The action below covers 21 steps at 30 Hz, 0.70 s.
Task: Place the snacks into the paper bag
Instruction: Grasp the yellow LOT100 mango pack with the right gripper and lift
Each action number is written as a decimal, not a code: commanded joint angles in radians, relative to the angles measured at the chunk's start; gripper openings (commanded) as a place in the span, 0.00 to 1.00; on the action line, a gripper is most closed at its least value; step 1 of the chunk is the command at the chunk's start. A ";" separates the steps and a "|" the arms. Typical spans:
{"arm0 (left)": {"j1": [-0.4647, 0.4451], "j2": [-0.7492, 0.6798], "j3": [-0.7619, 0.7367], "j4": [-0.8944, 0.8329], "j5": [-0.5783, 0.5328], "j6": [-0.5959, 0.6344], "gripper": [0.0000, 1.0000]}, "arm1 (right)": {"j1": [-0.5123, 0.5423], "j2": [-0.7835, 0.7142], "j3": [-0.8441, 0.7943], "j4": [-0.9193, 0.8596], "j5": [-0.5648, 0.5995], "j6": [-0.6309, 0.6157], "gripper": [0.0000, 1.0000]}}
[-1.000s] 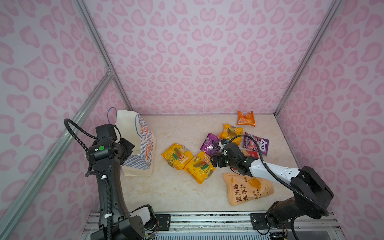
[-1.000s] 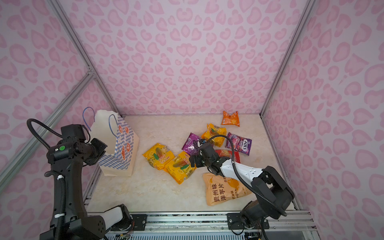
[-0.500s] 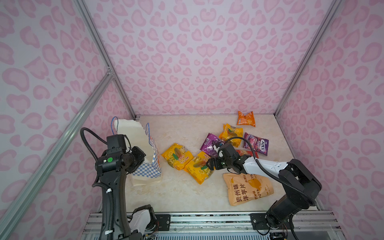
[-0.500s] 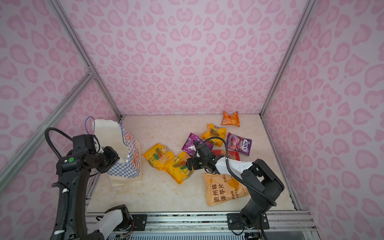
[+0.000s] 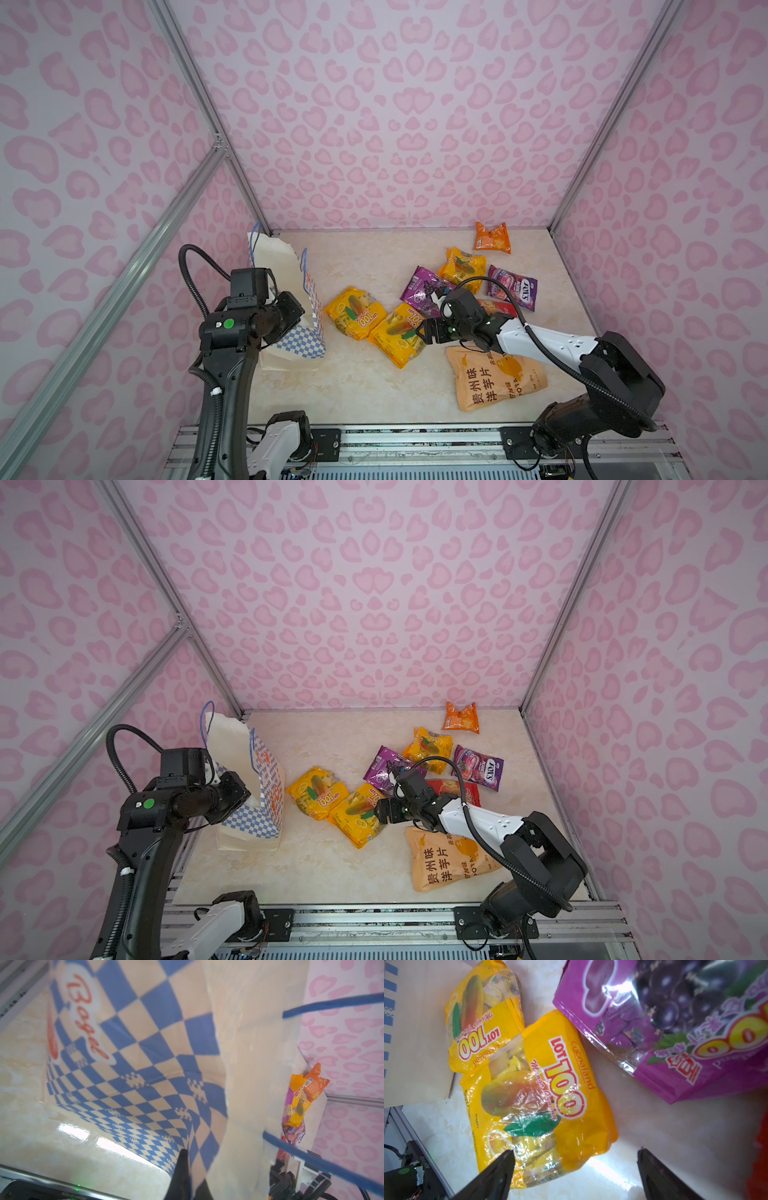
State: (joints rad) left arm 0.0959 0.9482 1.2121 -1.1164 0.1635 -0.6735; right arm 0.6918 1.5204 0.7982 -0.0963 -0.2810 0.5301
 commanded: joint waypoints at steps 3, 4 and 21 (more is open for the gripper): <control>0.000 -0.069 -0.051 0.008 -0.056 -0.022 0.04 | 0.000 0.032 -0.017 0.034 0.001 0.045 0.87; 0.001 -0.079 -0.068 0.014 -0.050 -0.027 0.04 | 0.000 0.043 -0.014 0.036 0.000 0.042 0.87; 0.001 -0.079 -0.032 0.007 -0.141 -0.027 0.03 | -0.038 0.239 0.060 0.181 -0.106 0.071 0.56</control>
State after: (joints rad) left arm 0.0963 0.8673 1.1652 -1.1053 0.0444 -0.7101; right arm 0.6559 1.7378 0.8551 0.0628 -0.3889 0.5915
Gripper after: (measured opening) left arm 0.058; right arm 0.573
